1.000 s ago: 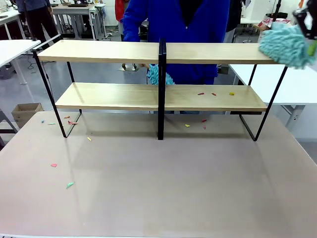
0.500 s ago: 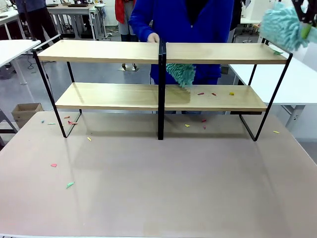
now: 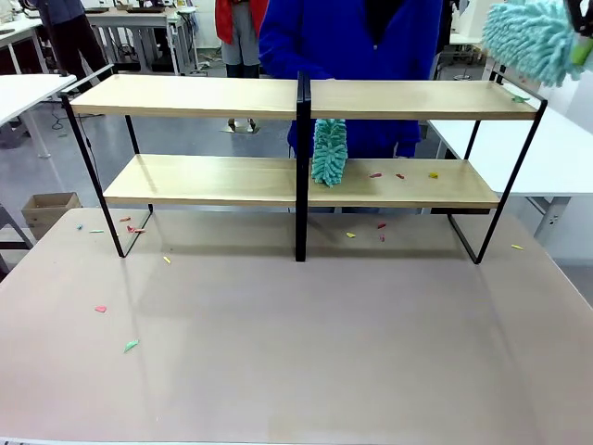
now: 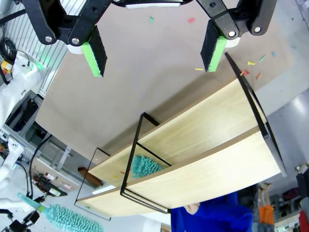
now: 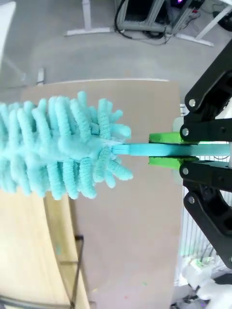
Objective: Clean the shelves.
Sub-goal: Clean another randomly selected level of the Shelf with the Duster.
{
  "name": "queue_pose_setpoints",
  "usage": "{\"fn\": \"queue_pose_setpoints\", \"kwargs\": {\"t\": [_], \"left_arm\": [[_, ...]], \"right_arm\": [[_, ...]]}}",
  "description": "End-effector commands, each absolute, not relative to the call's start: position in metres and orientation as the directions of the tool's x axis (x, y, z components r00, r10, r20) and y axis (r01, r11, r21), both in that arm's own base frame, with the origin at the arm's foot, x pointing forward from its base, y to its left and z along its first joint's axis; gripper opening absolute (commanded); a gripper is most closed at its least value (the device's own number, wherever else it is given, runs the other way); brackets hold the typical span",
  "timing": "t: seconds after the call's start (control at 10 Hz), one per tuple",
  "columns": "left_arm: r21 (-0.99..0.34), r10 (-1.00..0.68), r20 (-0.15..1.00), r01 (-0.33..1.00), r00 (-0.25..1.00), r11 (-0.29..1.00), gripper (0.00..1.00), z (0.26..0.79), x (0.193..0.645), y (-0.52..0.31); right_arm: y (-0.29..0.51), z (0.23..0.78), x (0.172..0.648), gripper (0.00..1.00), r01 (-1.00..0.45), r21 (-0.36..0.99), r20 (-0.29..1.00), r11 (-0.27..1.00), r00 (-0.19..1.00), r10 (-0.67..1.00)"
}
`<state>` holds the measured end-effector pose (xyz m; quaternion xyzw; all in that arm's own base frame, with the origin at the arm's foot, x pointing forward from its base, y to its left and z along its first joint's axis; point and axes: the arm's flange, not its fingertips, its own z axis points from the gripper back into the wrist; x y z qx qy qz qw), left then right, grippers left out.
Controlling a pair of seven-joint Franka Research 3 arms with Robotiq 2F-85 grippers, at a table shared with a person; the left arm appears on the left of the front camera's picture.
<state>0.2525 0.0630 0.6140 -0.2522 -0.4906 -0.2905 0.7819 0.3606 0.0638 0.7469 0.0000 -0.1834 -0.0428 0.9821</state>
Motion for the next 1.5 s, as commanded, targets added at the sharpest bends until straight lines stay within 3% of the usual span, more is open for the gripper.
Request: {"fn": "queue_pose_setpoints", "kwargs": {"t": [0.0,0.2,0.5,0.7,0.8,1.2,1.4], "left_arm": [[-0.109,-0.21,0.912,0.702,0.352,0.704,1.0,0.614,0.253,0.063],[-0.109,-0.21,0.912,0.702,0.352,0.704,1.0,0.614,0.253,0.063],[-0.109,-0.21,0.912,0.702,0.352,0.704,1.0,0.614,0.253,0.063],[-0.109,-0.21,0.912,0.702,0.352,0.704,1.0,0.614,0.253,0.063],[-0.109,-0.21,0.912,0.702,0.352,0.704,1.0,0.614,0.253,0.063],[-0.109,-0.21,0.912,0.702,0.352,0.704,1.0,0.614,0.253,0.063],[-0.109,-0.21,0.912,0.702,0.352,0.704,1.0,0.614,0.253,0.063]], "right_arm": [[0.042,0.757,0.345,0.12,-0.165,0.194,0.318,0.967,0.943,0.097],[-0.003,0.792,0.311,0.12,-0.373,0.296,0.361,0.879,0.896,0.258],[-0.046,0.82,0.283,0.12,-0.702,0.278,0.578,0.656,0.668,0.469],[-0.063,0.814,0.282,0.12,-0.816,0.265,0.673,0.513,0.538,0.508],[-0.054,0.822,0.269,0.12,-0.679,0.236,0.587,0.695,0.67,0.455],[-0.06,0.819,0.273,0.12,-0.714,0.233,0.608,0.66,0.636,0.474],[-0.042,0.812,0.285,0.12,-0.632,0.203,0.569,0.748,0.698,0.436]]}}
